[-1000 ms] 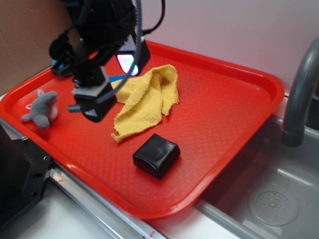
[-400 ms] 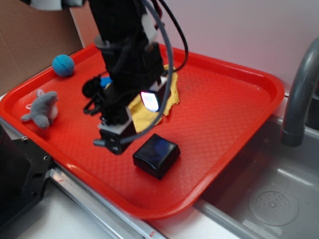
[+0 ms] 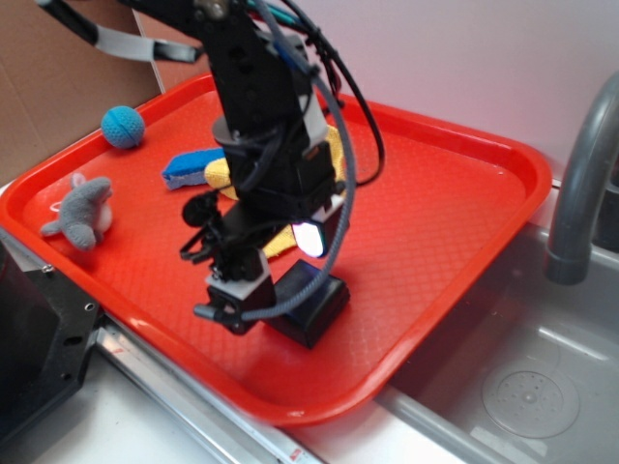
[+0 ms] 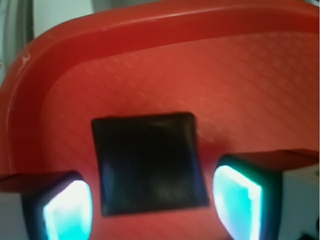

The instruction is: Grab the black box.

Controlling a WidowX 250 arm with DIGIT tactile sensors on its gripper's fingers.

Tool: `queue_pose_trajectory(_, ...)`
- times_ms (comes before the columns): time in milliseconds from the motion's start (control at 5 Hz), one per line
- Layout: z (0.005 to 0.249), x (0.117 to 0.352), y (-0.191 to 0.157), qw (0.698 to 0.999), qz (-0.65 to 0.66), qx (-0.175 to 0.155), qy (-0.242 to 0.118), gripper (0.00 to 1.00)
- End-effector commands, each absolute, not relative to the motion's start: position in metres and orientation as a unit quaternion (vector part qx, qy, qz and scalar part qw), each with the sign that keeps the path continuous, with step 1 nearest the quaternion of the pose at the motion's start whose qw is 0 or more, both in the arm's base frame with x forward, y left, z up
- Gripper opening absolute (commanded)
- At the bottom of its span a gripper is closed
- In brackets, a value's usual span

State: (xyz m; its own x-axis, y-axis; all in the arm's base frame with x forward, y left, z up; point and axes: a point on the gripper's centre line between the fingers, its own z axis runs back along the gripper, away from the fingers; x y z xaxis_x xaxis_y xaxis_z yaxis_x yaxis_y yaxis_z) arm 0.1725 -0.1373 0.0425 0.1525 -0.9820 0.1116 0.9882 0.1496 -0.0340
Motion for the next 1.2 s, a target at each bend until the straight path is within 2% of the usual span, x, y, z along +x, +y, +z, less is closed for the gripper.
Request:
queue_pose_trajectory(0,0.035,0.168,-0.144,0.743,-0.667,-0.046,-0.034,1.00)
queue_pose_trajectory(200,0.027,0.168,-0.146,0.748,-0.663,-0.017,-0.020,1.00)
queue_pose_trajectory(400,0.027,0.167,-0.146,0.752,-0.659,-0.012,-0.014,1.00)
queue_pose_trajectory(600,0.029,0.165,-0.151,0.758,-0.649,0.056,0.021,1.00)
queue_pose_trajectory(800,0.027,0.162,-0.154,0.769,-0.634,0.068,0.033,1.00)
queue_pose_trajectory(1000,0.028,0.161,-0.156,0.783,-0.616,0.081,0.035,0.00)
